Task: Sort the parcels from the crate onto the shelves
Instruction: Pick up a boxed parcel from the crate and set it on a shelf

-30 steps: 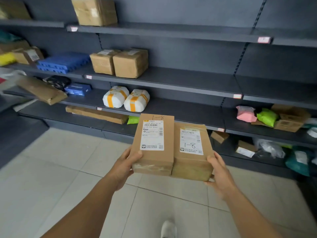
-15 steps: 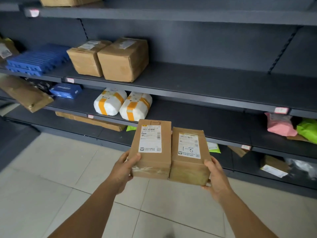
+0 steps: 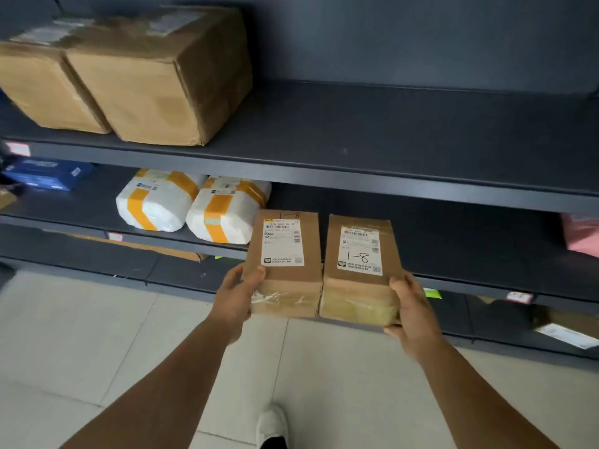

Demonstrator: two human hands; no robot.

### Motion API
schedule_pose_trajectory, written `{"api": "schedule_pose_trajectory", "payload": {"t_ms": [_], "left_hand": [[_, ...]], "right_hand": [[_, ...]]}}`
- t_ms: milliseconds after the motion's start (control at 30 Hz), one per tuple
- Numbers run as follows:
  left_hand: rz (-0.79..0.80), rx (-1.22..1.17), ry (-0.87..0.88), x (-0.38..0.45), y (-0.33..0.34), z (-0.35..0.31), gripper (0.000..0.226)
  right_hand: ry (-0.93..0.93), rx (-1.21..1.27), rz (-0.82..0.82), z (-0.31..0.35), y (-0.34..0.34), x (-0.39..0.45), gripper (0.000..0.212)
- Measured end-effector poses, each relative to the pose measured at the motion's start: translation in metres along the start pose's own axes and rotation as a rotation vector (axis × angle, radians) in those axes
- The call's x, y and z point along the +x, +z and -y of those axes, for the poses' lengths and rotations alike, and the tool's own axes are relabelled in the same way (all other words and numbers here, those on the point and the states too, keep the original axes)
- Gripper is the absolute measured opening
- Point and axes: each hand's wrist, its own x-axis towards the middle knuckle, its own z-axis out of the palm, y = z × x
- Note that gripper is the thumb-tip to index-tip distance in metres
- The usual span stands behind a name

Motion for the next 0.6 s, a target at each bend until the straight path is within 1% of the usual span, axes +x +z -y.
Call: {"api": "schedule_pose_trajectory", "payload": {"t_ms": [67,167,267,300,333,367,400,433,533,600], "left_hand": [[0.012,-0.021,-0.004,0.037,0.008,-0.005,0.045],[0.038,-0.013,-0.004,0.089,0.020,-0.011,0.045],[0.060,0.039,0.011,0.132,0.030,-0.015,0.048],[0.066,0.068,0.017,0.144,0.033,-0.015,0.044],[0.066,0.100,0.033,0.155,0.036,-0.015,0.034],[0.068,0.131,0.056,0.163,0.039,-0.015,0.022],[0.069,0.161,0.091,0.172,0.041,-0.013,0.017],[0.080,0.191,0.128,0.181,0.042,-0.011,0.021],[0.091,0.249,0.169,0.193,0.048,-0.008,0.052],[0.095,0.293,0.198,0.199,0.052,-0.009,0.066]], "right_hand": [[0.004,0.007,-0.029,0.002,0.010,0.030,0.016],[-0.017,-0.004,-0.071,0.005,0.025,0.072,0.017],[-0.056,-0.039,-0.079,0.006,0.036,0.107,0.014],[-0.068,-0.069,-0.080,0.005,0.037,0.119,0.013],[-0.083,-0.101,-0.078,0.005,0.039,0.129,0.014],[-0.095,-0.132,-0.080,0.002,0.040,0.139,0.016],[-0.107,-0.163,-0.085,0.000,0.042,0.147,0.021],[-0.121,-0.195,-0.093,-0.003,0.044,0.154,0.026],[-0.166,-0.268,-0.090,-0.008,0.051,0.165,0.046],[-0.195,-0.313,-0.063,-0.008,0.055,0.171,0.063]]}}
